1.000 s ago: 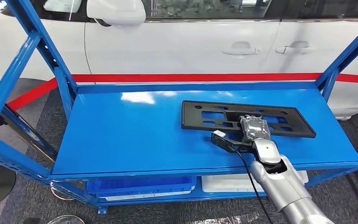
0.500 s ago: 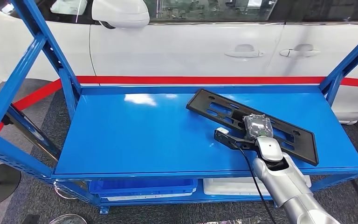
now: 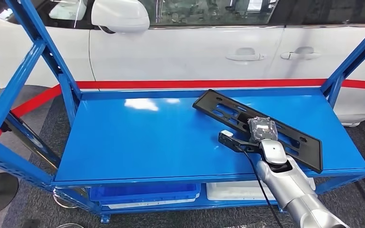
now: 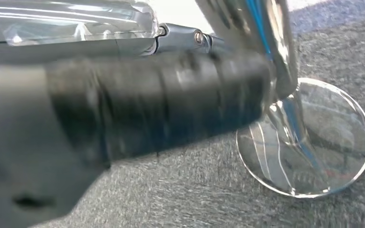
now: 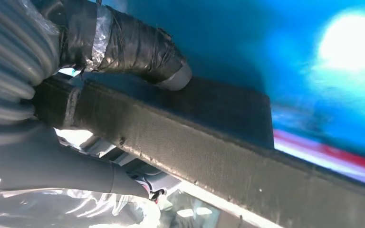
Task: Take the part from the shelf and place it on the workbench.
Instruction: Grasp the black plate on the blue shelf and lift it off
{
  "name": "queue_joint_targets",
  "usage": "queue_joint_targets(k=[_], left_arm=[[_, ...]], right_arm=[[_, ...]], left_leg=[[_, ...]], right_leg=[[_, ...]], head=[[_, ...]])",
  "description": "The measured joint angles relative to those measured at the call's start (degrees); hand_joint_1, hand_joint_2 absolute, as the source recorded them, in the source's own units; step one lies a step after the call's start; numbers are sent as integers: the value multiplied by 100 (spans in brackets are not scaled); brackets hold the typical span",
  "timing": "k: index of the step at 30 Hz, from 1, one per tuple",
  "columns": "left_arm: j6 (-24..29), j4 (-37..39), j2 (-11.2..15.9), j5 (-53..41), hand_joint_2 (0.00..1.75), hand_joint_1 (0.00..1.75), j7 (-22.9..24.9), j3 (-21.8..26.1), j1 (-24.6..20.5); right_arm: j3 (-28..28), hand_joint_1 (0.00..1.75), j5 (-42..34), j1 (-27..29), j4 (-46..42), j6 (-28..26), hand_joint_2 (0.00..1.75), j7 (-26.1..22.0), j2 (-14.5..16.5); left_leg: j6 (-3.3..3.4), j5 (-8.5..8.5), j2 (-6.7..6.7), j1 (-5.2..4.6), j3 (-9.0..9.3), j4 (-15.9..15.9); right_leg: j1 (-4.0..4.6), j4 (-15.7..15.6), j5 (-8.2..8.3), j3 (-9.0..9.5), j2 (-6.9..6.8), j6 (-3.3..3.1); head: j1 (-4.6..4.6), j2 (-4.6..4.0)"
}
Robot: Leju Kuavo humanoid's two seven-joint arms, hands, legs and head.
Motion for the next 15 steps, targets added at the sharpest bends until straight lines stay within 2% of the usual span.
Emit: queue_joint_targets(k=[2, 3, 5, 6, 7, 8, 10, 12, 13, 15], left_arm=[[-45, 2, -1, 36, 175, 0, -44, 1, -3], [-65, 2, 2, 52, 175, 0, -59, 1, -5], [-98, 2, 2, 80, 175, 0, -72, 3, -7], [-116, 2, 2, 93, 175, 0, -72, 4, -6], [-133, 2, 1, 104, 175, 0, -69, 9, -6], [-150, 2, -1, 115, 175, 0, -65, 18, -6], [-199, 2, -5, 151, 175, 0, -56, 37, -6], [-281, 4, -10, 198, 175, 0, -39, 51, -7], [-326, 5, -15, 214, 175, 0, -17, 57, -8], [-405, 11, -27, 246, 175, 0, 59, 80, -4]], right_arm=[[0, 175, -17, 22, 4, -161, 175, -69, -14], [0, 175, -32, 34, -1, -232, 175, -109, -24], [0, 175, -84, 88, -51, -359, 175, -192, -37], [0, 175, -123, 131, -100, -420, 175, -236, -44], [-1, 175, -169, 179, -168, -473, 175, -281, -55], [-1, 175, -219, 228, -252, -510, 175, -326, -73], [-8, 175, -319, 316, -475, -543, 175, -410, -132], [-31, 175, -423, 383, -761, -549, 175, -491, -194], [-50, 175, -496, 415, -922, -542, 175, -544, -222], [-101, 175, -722, 508, -1337, -488, 175, -677, -306]], left_leg=[[63, 31, 15, 10, -12, -11], [85, 44, 23, 16, -18, -18], [102, 51, 31, 15, -34, -20], [105, 50, 33, 15, -40, -20], [108, 46, 32, 15, -41, -19], [109, 41, 27, 16, -35, -19], [102, 26, 14, 18, -14, -22], [62, 30, 4, 9, -15, -29], [32, 44, 2, 8, -24, -41], [-39, 84, -2, 11, -34, -80]], right_leg=[[-16, 165, -113, -82, 0, 45], [-29, 402, -260, -191, -4, 72], [-53, 1142, -627, -530, -12, 125], [-63, 1460, -735, -685, -12, 140], [-71, 1617, -743, -772, -12, 144], [-79, 1554, -637, -760, -12, 138], [-85, 864, -221, -483, -9, 97], [-56, 210, 54, -193, 6, 50], [-37, 67, 88, -136, 11, 34], [-14, 4, 108, -129, 8, 0]], head=[[14, 0], [24, 0], [42, 0], [43, 0], [44, 0], [45, 0], [46, 0], [44, 0], [41, 1], [38, 1]])
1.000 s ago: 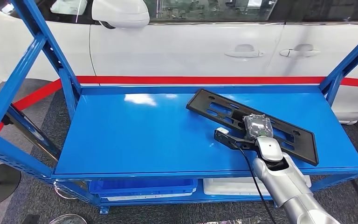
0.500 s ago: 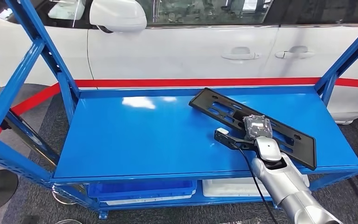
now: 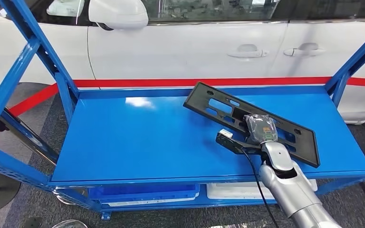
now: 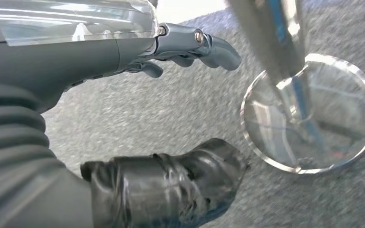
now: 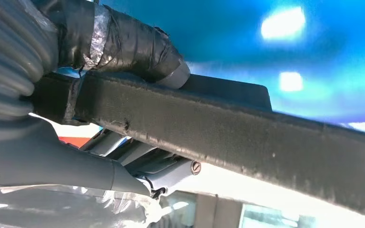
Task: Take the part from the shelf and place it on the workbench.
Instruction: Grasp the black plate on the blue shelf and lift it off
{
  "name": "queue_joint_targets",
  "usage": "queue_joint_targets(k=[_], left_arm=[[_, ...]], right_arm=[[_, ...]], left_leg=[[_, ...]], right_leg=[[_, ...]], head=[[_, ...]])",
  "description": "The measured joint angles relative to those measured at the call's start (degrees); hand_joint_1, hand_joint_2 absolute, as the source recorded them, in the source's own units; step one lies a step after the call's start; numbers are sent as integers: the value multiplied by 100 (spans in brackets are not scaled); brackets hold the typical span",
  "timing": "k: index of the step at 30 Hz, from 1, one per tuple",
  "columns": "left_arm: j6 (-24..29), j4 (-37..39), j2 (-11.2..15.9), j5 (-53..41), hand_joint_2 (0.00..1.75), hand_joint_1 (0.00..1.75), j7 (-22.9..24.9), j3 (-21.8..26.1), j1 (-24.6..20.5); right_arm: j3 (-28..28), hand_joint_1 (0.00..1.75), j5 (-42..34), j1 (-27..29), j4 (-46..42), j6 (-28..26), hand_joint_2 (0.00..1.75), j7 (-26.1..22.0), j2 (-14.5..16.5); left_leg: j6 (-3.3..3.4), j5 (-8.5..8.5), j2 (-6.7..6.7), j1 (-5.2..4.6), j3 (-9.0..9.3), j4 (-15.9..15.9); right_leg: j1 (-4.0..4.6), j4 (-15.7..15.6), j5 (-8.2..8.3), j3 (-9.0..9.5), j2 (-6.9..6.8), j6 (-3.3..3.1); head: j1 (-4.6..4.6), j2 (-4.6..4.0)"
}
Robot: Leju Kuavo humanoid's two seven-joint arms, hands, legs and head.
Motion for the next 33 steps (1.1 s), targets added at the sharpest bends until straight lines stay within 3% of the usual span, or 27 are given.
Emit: queue_joint_targets(k=[2, 3, 5, 7, 8, 9, 12, 16, 17, 19, 21, 22, 23, 24, 25, 27, 28, 30, 32, 33], left_arm=[[-39, 10, -8, 27, 175, 0, 63, 23, 5], [-48, 15, -7, 36, 175, 0, 82, 29, 5], [-58, 21, -4, 38, 175, 0, 107, 32, 3], [-67, 28, -5, 34, 175, 0, 121, 34, 10], [-73, 33, -7, 29, 175, 0, 124, 34, 14], [-78, 38, -7, 25, 175, 0, 125, 34, 14], [-96, 40, -1, 4, 175, 0, 125, 34, -19], [-111, 42, -1, -21, 175, 0, 138, 34, -24], [-115, 43, -1, -24, 175, 0, 141, 34, -27], [-119, 45, 0, -25, 175, 0, 143, 34, -38], [-121, 45, 0, -26, 175, 0, 143, 34, -40], [-122, 45, 0, -26, 175, 0, 143, 34, -39], [-124, 45, 0, -27, 175, 0, 143, 34, -39], [-128, 45, 0, -28, 175, 0, 144, 34, -39], [-133, 45, 0, -30, 175, 0, 144, 34, -39], [-144, 45, 0, -32, 175, 0, 145, 34, -40], [-151, 45, 0, -32, 175, 0, 145, 34, -41], [-166, 45, 4, -33, 175, 0, 144, 34, -43], [-179, 45, 8, -32, 175, 0, 143, 34, -36], [-185, 45, 8, -30, 175, 0, 145, 35, -29]], right_arm=[[-70, 175, -247, 133, -568, 99, 175, -109, -105], [-114, 175, -330, 197, -857, 146, 175, -137, -154], [-216, 175, -368, 322, -1337, 196, 175, -154, -226], [-299, 175, -321, 471, -1721, 203, 175, -154, -283], [-333, 175, -292, 549, -1898, 202, 175, -154, -307], [-366, 175, -265, 614, -2063, 203, 175, -154, -330], [-453, 175, -218, 720, -2457, 205, 175, -150, -374], [-539, 175, -192, 815, -2790, 213, 175, -148, -445], [-553, 175, -187, 841, -2853, 218, 175, -148, -461], [-572, 175, -180, 873, -2968, 225, 175, -148, -493], [-584, 175, -174, 894, -3060, 229, 175, -148, -509], [-588, 175, -173, 910, -3095, 230, 175, -148, -513], [-590, 175, -172, 928, -3126, 232, 175, -148, -516], [-592, 175, -170, 943, -3153, 234, 175, -148, -523], [-594, 175, -166, 952, -3182, 237, 175, -148, -530], [-609, 175, -157, 951, -3263, 242, 175, -147, -546], [-619, 175, -153, 950, -3307, 244, 175, -147, -550], [-642, 175, -151, 946, -3376, 256, 175, -147, -558], [-655, 175, -152, 953, -3418, 301, 175, -147, -563], [-657, 175, -159, 961, -3440, 336, 175, -147, -565]], left_leg=[[-46, -97, 12, 0, -30, 63], [-57, -242, 20, -7, -87, 227], [-61, -651, 29, -21, -310, 865], [-71, -878, 28, -26, -491, 1431], [-78, -839, 29, -26, -460, 1447], [-82, -708, 30, -25, -325, 1245], [-53, -384, 17, -44, 169, 314], [93, -269, 14, -69, 153, 161], [135, -223, 19, -62, 121, 152], [214, -124, 34, -43, 31, 133], [250, -35, 43, -48, -81, 134], [249, 7, 47, -50, -138, 137], [242, 48, 48, -51, -194, 139], [233, 87, 49, -51, -245, 141], [221, 124, 48, -50, -289, 141], [176, 196, 45, -51, -352, 136], [145, 236, 43, -52, -365, 122], [68, 334, 39, -49, -373, 63], [-9, 407, 30, -42, -398, 9], [-35, 343, 27, -40, -439, 41]], right_leg=[[-21, -90, 56, 18, -24, -50], [-32, -136, 84, 28, -35, -81], [-24, -153, 109, 17, -41, -120], [-6, -114, 117, -30, -48, -135], [-4, -80, 121, -66, -46, -136], [-9, -32, 122, -109, -40, -135], [-13, 146, 129, -262, -18, -104], [0, 187, 217, -363, 3, 19], [-7, 217, 170, -389, 5, 54], [-36, 568, -184, -521, 0, 121], [-62, 1271, -683, -722, -6, 175], [-73, 1583, -844, -783, -7, 191], [-84, 1744, -906, -770, -9, 200], [-92, 1698, -863, -656, -11, 199], [-97, 1448, -750, -442, -13, 191], [-90, 609, -534, 139, -14, 162], [-72, 281, -467, 343, -11, 145], [-27, -5, -423, 463, -3, 107], [-24, -74, -297, 397, -13, 33], [-30, -116, -228, 357, -20, -12]], head=[[-9, -1], [-16, -1], [-27, -1], [-28, -1], [-27, -1], [-28, -1], [-27, -1], [-16, -1], [-12, -1], [6, -1], [20, -1], [20, -1], [21, -1], [21, -1], [21, -1], [20, -1], [15, -1], [15, -1], [21, -1], [16, -1]])
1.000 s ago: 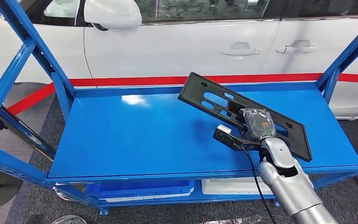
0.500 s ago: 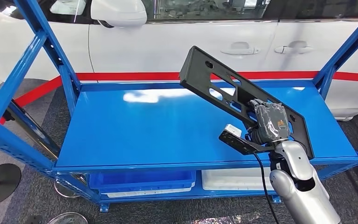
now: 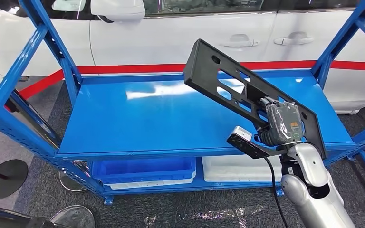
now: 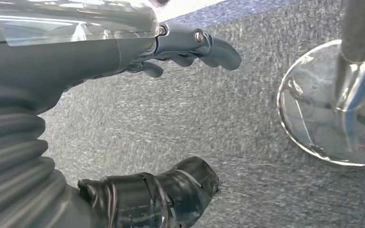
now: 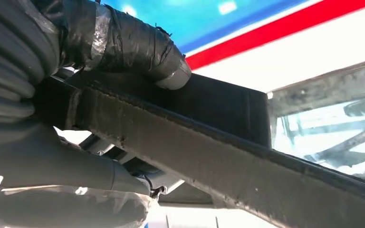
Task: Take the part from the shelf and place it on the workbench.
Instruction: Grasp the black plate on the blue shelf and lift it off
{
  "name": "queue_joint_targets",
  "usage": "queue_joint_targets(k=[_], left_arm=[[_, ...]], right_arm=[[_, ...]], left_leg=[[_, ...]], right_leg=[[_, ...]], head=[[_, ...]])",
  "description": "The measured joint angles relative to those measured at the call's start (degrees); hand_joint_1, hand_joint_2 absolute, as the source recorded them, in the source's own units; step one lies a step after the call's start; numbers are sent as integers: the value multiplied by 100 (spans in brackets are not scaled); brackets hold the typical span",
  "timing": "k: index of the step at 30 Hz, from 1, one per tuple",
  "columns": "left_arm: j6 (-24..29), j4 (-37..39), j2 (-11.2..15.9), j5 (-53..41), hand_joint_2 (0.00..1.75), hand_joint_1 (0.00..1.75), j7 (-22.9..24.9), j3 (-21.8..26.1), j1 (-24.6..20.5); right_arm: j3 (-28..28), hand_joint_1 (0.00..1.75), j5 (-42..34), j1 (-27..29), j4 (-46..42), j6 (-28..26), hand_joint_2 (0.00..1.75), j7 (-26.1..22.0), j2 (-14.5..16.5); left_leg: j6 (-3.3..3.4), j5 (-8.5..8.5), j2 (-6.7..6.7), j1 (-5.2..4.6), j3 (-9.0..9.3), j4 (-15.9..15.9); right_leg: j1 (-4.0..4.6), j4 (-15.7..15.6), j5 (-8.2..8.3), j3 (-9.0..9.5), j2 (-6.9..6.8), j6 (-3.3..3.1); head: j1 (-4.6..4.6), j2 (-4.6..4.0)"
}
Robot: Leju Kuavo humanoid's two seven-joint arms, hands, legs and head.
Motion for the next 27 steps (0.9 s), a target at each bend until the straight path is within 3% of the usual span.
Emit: queue_joint_targets(k=[2, 4, 5, 7, 9, 11, 12, 14, 16, 19, 20, 21, 22, 24, 26, 27], left_arm=[[-7, 1, 4, 7, 175, 0, 7, 1, 8], [-10, 3, 7, 14, 175, 0, 19, 1, 2], [-10, 3, 7, 16, 175, 0, 26, 1, -2], [-11, 4, 7, 23, 175, 0, 46, 1, -6], [-5, 4, 9, 44, 175, 0, 79, 1, -17], [16, 4, 16, 81, 175, 0, 118, 1, -50], [30, 4, 19, 98, 175, 0, 132, 1, -68], [49, 4, 19, 115, 175, 0, 150, 1, -80], [57, 4, 19, 117, 175, 0, 160, 2, -81], [62, 5, 12, 129, 175, 0, 180, 4, -78], [63, 6, 9, 134, 175, 0, 186, 5, -76], [65, 6, 7, 144, 175, 0, 193, 6, -76], [67, 6, 5, 155, 175, 0, 198, 8, -75], [76, 6, -1, 181, 175, 0, 209, 9, -73], [90, 6, -9, 193, 175, 0, 221, 10, -78], [96, 6, -13, 195, 175, 0, 228, 10, -83]], right_arm=[[0, 175, -32, 12, -51, 79, 175, 8, 0], [2, 175, -73, 15, -93, 150, 175, 26, 0], [4, 175, -92, 18, -105, 176, 175, 33, 0], [8, 175, -134, 21, -125, 209, 175, 39, 0], [9, 175, -206, 22, -169, 238, 175, 56, 0], [13, 175, -308, 19, -262, 302, 175, 110, -2], [17, 175, -349, 17, -319, 341, 175, 141, -2], [37, 175, -394, 9, -420, 402, 175, 180, -5], [65, 175, -410, 6, -501, 427, 175, 196, -14], [100, 175, -431, 2, -599, 444, 175, 216, -32], [113, 175, -439, 2, -623, 453, 175, 225, -33], [128, 175, -448, 2, -644, 463, 175, 232, -33], [141, 175, -459, 0, -666, 472, 175, 244, -33], [158, 175, -486, -19, -720, 490, 175, 279, -33], [171, 175, -516, -57, -774, 505, 175, 315, -34], [178, 175, -532, -76, -797, 511, 175, 330, -36]], left_leg=[[-12, -439, -3, 2, -140, 373], [-6, -951, -3, -11, -285, 1060], [-5, -1057, -3, -17, -302, 1335], [6, -922, -3, -31, -106, 1390], [31, -715, 61, -49, 393, 788], [73, -735, 162, -93, 812, 141], [99, -779, 188, -114, 891, -23], [177, -712, 129, -123, 859, -88], [263, -585, 66, -104, 790, -125], [337, -387, -32, -84, 585, -136], [335, -329, -72, -83, 507, -132], [322, -272, -118, -79, 431, -126], [304, -221, -167, -73, 361, -119], [252, -130, -274, -54, 243, -100], [182, -42, -377, -36, 160, -100], [143, 13, -428, -24, 136, -116]], right_leg=[[-9, -54, 142, -104, -18, -101], [20, -50, 252, -247, -22, -164], [37, -39, 304, -324, -23, -176], [62, 3, 397, -489, -22, -176], [72, 84, 461, -641, -41, -157], [87, 176, 504, -729, -85, -118], [89, 195, 531, -746, -109, -90], [79, 191, 584, -757, -160, -21], [61, 323, 379, -829, -134, 54], [4, 1192, -427, -1045, -56, 140], [-19, 1501, -568, -1081, -50, 161], [-41, 1682, -574, -1051, -46, 177], [-59, 1655, -454, -928, -39, 187], [-93, 1042, -163, -434, 76, 178], [-103, 293, -136, 65, 311, 149], [-91, 72, -170, 188, 390, 134]], head=[[-27, 0], [-56, 0], [-57, 0], [-57, 0], [-60, 0], [-55, 0], [-62, 0], [-70, 0], [-59, 0], [-32, 0], [-31, 0], [-32, 0], [-33, 0], [-34, 0], [-37, 0], [-35, 0]])
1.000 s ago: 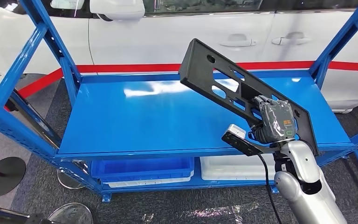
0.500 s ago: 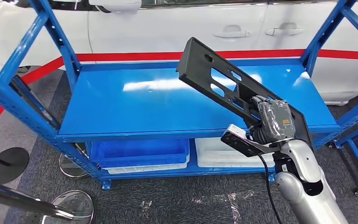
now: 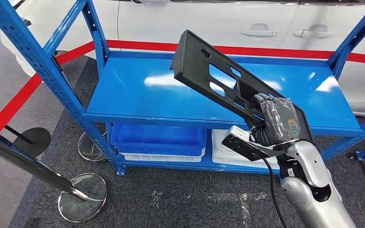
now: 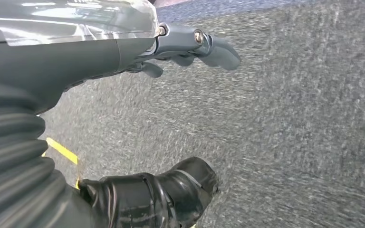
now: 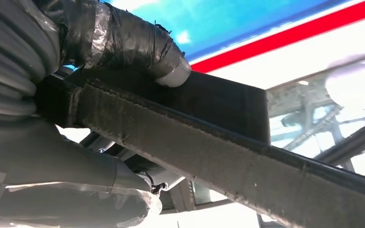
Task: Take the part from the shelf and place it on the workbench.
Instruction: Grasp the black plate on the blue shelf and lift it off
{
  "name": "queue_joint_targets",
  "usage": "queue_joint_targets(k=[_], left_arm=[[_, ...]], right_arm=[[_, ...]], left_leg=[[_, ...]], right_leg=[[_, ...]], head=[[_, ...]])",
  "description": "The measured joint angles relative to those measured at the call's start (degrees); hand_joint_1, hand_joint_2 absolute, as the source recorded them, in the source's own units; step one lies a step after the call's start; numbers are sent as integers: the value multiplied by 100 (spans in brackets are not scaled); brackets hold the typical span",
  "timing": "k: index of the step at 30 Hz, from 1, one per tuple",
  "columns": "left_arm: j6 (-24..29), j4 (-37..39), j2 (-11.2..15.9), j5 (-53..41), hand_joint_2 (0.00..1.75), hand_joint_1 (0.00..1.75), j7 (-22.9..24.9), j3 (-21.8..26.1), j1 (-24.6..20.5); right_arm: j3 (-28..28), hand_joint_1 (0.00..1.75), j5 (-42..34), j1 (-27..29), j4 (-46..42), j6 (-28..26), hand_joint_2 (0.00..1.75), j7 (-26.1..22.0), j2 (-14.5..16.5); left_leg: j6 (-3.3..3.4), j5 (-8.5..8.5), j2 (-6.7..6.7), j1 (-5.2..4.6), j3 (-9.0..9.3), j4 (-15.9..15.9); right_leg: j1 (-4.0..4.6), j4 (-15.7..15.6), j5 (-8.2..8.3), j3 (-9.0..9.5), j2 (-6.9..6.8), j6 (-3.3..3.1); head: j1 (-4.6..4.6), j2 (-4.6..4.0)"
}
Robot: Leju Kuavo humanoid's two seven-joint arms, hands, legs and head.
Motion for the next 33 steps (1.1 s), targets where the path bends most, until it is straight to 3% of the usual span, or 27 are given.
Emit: queue_joint_targets(k=[2, 4, 5, 6, 8, 9, 10, 11, 13, 15, 17, 18, 19, 20, 21, 23, 24, 25, 26, 27, 28, 30, 33], left_arm=[[7, 1, -6, 1, 175, 0, 11, 1, 6], [9, 3, -14, 3, 175, 0, 21, 2, 35], [10, 5, -18, 3, 175, 0, 27, 2, 46], [10, 6, -22, 2, 175, 0, 33, 2, 49], [4, 9, -27, -1, 175, 0, 42, 2, 44], [1, 13, -28, -2, 175, 0, 44, 2, 42], [-2, 16, -29, -3, 175, 0, 44, 2, 42], [-2, 19, -29, -4, 175, 0, 45, 3, 42], [-3, 20, -30, -4, 175, 0, 45, 3, 33], [-6, 23, -21, -3, 175, 0, 48, 3, 0], [-9, 27, -12, -1, 175, 0, 64, 4, -16], [-9, 28, -15, 1, 175, 0, 79, 4, -4], [-9, 29, -17, 3, 175, 0, 93, 4, 13], [-10, 30, -19, 4, 175, 0, 108, 4, 26], [-10, 30, -21, 4, 175, 0, 121, 4, 32], [-14, 31, -27, 4, 175, 0, 140, 4, 22], [-17, 31, -31, 4, 175, 0, 144, 4, 16], [-21, 31, -35, 4, 175, 0, 147, 4, 13], [-23, 31, -38, 5, 175, 0, 149, 4, 12], [-25, 31, -39, 8, 175, 0, 151, 4, 14], [-26, 31, -39, 14, 175, 0, 153, 4, 18], [-24, 31, -36, 29, 175, 0, 158, 4, 22], [-35, 31, -20, 43, 175, 0, 166, 6, 31]], right_arm=[[14, 175, -27, -26, -31, 3, 175, 28, -3], [32, 175, -51, -46, -49, 3, 175, 60, -3], [40, 175, -61, -50, -61, 2, 175, 77, -2], [46, 175, -71, -51, -77, 1, 175, 92, -2], [55, 175, -87, -50, -104, 1, 175, 112, -3], [58, 175, -93, -50, -113, 1, 175, 117, -3], [62, 175, -97, -50, -116, 1, 175, 120, -3], [67, 175, -98, -49, -120, 1, 175, 121, -3], [76, 175, -100, -51, -138, 0, 175, 124, -3], [81, 175, -101, -56, -180, -3, 175, 129, -6], [87, 175, -104, -61, -215, -6, 175, 134, -10], [92, 175, -105, -61, -222, -6, 175, 136, -12], [97, 175, -105, -62, -227, -7, 175, 140, -12], [101, 175, -104, -60, -235, -8, 175, 145, -13], [103, 175, -101, -57, -245, -9, 175, 157, -14], [106, 175, -97, -50, -264, -13, 175, 190, -17], [106, 175, -96, -44, -269, -15, 175, 210, -19], [107, 175, -95, -35, -272, -18, 175, 231, -19], [107, 175, -90, -27, -276, -22, 175, 257, -19], [107, 175, -80, -23, -283, -24, 175, 289, -19], [107, 175, -73, -21, -295, -23, 175, 324, -19], [108, 175, -87, -32, -321, -8, 175, 384, -17], [112, 175, -110, -40, -342, 2, 175, 475, -16]], left_leg=[[-93, 132, -123, 18, -40, -65], [-155, 80, -87, 15, -126, -27], [-168, -95, 23, 4, -193, 109], [-166, -377, 172, 2, -280, 372], [-176, -894, 358, -6, -450, 1115], [-186, -982, 388, -6, -489, 1444], [-199, -917, 402, -5, -462, 1625], [-213, -749, 422, -4, -350, 1621], [-238, -494, 578, -1, 121, 1105], [-217, -610, 796, -47, 652, 327], [-155, -732, 812, -96, 830, -44], [-114, -710, 755, -92, 790, -64], [-78, -658, 697, -80, 756, -79], [-31, -606, 645, -64, 719, -98], [20, -546, 597, -48, 672, -115], [90, -434, 482, -40, 556, -112], [105, -383, 422, -45, 485, -102], [107, -336, 358, -48, 413, -91], [104, -295, 308, -49, 344, -77], [97, -261, 261, -46, 280, -59], [86, -235, 219, -42, 228, -37], [38, -177, 157, -49, 136, 0], [-70, -46, 109, -46, 45, -7]], right_leg=[[33, -109, 31, 19, -58, -29], [21, -171, 133, -44, -213, -104], [10, -202, 191, -89, -293, -154], [7, -216, 247, -141, -369, -197], [33, -196, 337, -272, -514, -242], [43, -171, 379, -351, -589, -246], [46, -139, 416, -436, -664, -244], [45, -99, 449, -525, -733, -234], [40, -4, 504, -695, -855, -193], [57, 85, 551, -804, -983, -141], [79, 109, 619, -836, -1121, -105], [83, 98, 659, -837, -1181, -88], [69, 112, 643, -850, -1156, -65], [57, 185, 540, -877, -1034, -38], [43, 365, 341, -931, -855, -12], [35, 1009, -193, -1093, -504, 22], [38, 1336, -372, -1156, -441, 27], [38, 1536, -428, -1160, -419, 25], [38, 1549, -365, -1083, -413, 17], [37, 1347, -209, -908, -412, 4], [35, 1005, -47, -676, -404, -11], [51, 311, 88, -271, -349, -41], [80, 4, 73, -174, -313, -88]], head=[[4, 0], [-10, 0], [-26, 0], [-43, 0], [-66, 0], [-69, 0], [-72, 0], [-71, 0], [-76, 0], [-76, 1], [-73, 1], [-73, 1], [-74, 1], [-69, 1], [-60, 0], [-33, 0], [-22, 0], [-19, 0], [-18, 0], [-17, 0], [-17, 0], [-19, 0], [-23, 1]])
